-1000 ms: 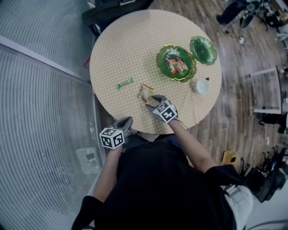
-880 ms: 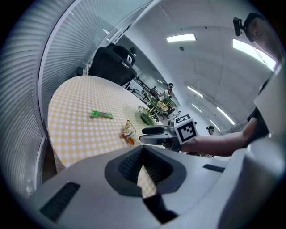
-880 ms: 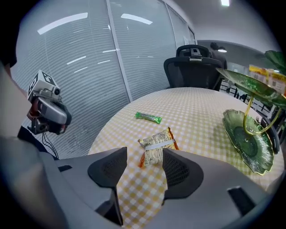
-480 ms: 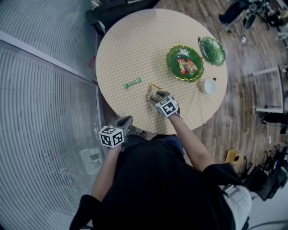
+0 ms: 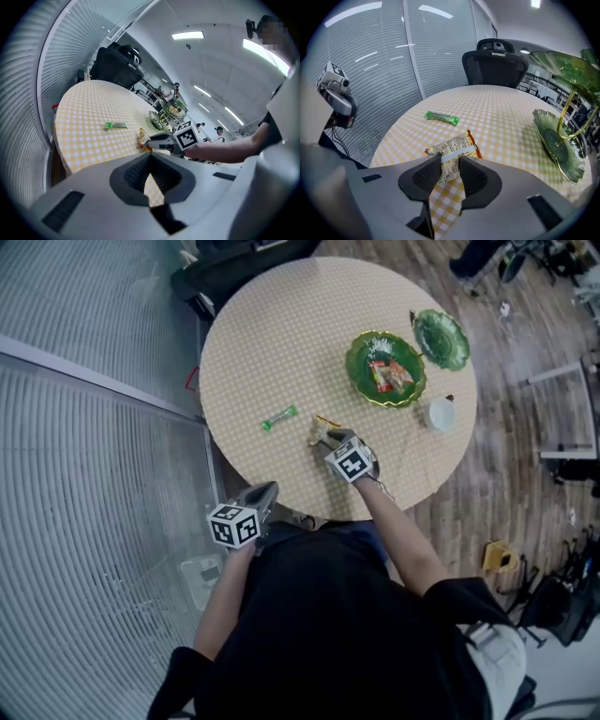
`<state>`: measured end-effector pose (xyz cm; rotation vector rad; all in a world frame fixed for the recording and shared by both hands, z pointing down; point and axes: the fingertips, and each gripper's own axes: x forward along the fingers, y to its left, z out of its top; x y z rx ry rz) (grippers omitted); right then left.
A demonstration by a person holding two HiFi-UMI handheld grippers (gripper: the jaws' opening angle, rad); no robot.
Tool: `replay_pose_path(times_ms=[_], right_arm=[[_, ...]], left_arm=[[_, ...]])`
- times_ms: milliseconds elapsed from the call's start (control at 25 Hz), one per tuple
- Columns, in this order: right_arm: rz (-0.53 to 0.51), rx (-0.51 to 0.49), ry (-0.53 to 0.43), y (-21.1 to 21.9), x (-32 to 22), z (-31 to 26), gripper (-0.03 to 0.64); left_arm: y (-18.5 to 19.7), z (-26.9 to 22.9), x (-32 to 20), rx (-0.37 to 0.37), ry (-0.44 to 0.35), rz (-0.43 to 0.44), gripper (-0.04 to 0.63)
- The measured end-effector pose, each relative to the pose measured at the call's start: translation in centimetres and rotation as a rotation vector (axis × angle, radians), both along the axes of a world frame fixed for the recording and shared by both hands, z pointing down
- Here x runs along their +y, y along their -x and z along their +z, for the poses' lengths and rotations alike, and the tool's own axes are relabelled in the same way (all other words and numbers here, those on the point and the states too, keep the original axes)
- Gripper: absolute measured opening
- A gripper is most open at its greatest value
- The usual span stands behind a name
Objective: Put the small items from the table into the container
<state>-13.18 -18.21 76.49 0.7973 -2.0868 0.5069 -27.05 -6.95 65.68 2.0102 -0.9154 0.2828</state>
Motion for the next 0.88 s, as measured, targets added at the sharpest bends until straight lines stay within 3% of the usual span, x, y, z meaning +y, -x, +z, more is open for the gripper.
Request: replay_pose_path(times_ms=[400,880], right_arm=[[-0.019,0.006,-0.051,-1.3,0.2,-1.7,0.109],[0.049,-0.038,-0.177,-4.0,-0.6,-8.2,0.106]], left_arm=[[-2.0,-0.7,-1.1,0.004,-0.021,0.039,0.002],[-4.5,-1.9,-1.5,0.016,-0.065,0.101,0.002]])
